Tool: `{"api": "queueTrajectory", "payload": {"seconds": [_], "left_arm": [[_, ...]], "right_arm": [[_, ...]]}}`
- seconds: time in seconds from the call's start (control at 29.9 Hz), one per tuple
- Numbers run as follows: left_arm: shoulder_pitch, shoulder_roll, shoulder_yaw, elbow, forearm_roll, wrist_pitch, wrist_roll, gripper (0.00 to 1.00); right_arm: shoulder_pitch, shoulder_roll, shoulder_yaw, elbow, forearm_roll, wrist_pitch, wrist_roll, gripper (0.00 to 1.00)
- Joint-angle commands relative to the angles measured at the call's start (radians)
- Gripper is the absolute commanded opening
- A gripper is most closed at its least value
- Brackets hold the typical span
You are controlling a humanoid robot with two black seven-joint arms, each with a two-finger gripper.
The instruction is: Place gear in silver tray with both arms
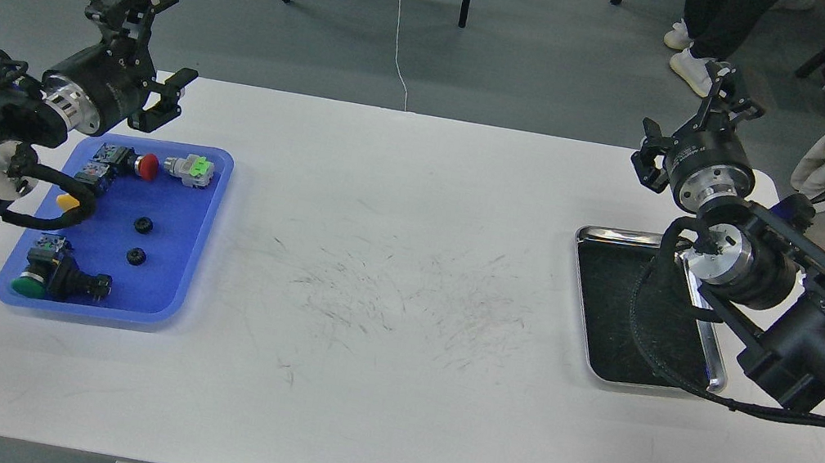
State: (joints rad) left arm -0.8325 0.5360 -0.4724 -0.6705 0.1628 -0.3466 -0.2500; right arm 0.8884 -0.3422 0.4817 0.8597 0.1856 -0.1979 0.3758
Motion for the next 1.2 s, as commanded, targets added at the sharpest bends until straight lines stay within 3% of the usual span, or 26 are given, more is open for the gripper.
{"api": "queueTrajectory", "payload": {"seconds": [0.0, 0.57, 0.7, 0.77, 0.97, 1.17], "left_arm": [[-0.014, 0.019, 0.018, 0.000, 0.001, -0.002, 0.001, 0.99], [-0.002, 0.002, -0.073, 0.003, -0.017, 0.046, 0.006, 0.99], [0.018, 0.005, -0.120, -0.004, -0.022, 0.115, 0.008, 0.99], [0.018, 0.004, -0.120, -0.011, -0.019, 0.153, -0.002, 0.99], [0.030, 0.002, -0.181, -0.035, -0.029, 0.162, -0.009, 0.99], [0.087, -0.005, -0.342, -0.046, -0.083, 0.199, -0.072, 0.99]], "right_arm": [[0.000, 0.000, 0.000, -0.001, 0.000, 0.000, 0.000, 0.99], [0.000, 0.002, 0.000, -0.001, 0.000, 0.000, 0.000, 0.99], [0.000, 0.000, 0.000, 0.001, 0.000, 0.000, 0.000, 0.99], [0.000, -0.003, 0.000, 0.001, 0.000, 0.000, 0.000, 0.99], [-0.002, 0.000, 0.000, 0.001, 0.000, 0.000, 0.000, 0.99], [-0.002, 0.002, 0.000, 0.001, 0.000, 0.000, 0.000, 0.99]]}}
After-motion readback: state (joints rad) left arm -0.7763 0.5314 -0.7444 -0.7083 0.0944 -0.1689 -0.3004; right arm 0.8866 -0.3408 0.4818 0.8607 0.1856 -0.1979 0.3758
